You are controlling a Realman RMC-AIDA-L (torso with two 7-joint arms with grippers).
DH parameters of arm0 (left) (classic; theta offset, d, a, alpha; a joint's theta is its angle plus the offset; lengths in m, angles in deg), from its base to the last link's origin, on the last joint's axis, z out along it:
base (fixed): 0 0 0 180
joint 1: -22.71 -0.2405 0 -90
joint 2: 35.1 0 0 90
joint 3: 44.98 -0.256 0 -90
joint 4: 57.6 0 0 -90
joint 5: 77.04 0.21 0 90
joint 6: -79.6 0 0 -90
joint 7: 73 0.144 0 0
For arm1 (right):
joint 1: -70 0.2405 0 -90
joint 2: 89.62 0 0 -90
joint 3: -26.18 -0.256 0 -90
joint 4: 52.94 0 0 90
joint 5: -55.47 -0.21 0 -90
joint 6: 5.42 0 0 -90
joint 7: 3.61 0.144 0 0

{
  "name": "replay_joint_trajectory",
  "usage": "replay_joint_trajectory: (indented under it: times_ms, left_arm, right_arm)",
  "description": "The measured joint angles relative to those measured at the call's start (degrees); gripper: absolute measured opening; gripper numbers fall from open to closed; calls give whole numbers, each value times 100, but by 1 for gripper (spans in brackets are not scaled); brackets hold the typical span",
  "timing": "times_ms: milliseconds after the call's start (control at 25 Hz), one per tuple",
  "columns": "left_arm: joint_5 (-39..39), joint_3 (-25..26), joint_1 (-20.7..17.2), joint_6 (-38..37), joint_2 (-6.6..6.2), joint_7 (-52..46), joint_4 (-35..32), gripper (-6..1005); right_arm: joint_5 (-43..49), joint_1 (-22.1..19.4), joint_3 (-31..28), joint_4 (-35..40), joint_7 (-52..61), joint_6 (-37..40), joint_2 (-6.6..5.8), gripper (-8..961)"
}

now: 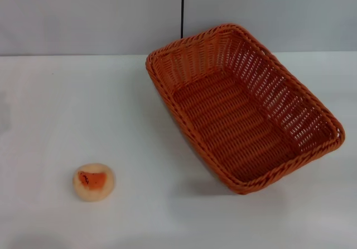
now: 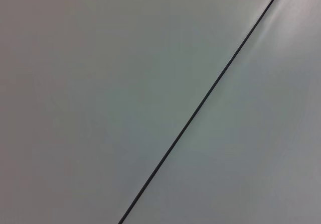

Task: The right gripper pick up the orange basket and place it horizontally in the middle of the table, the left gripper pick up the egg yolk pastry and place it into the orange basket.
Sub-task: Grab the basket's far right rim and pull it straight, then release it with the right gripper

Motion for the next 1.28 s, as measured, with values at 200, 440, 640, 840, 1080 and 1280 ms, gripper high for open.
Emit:
replay_joint_trajectory:
  times_ms: [200, 440, 640, 840, 1080, 1280]
  left_arm:
    - [-18, 8, 18, 183, 2, 2, 13, 370]
    - [6, 1, 35, 250, 9, 3, 18, 594]
    - [15, -4, 63, 251, 5, 33, -9, 710]
    - [77, -8, 73, 251, -1, 96, -11, 713]
    - [153, -10, 79, 235, -9, 250, -9, 712]
    - [176, -10, 76, 211, -12, 307, -8, 711]
  right_arm:
    - [1, 44, 31, -5, -1, -52, -2, 502]
    - [1, 67, 207, 18, -5, -53, -1, 502]
    - [1, 70, 354, 39, -5, -53, -6, 501]
    - [1, 70, 619, 120, 1, -57, -16, 501]
    - [15, 50, 1007, 256, 43, -56, -62, 502]
    - [546, -63, 1605, 801, 660, -53, -148, 502]
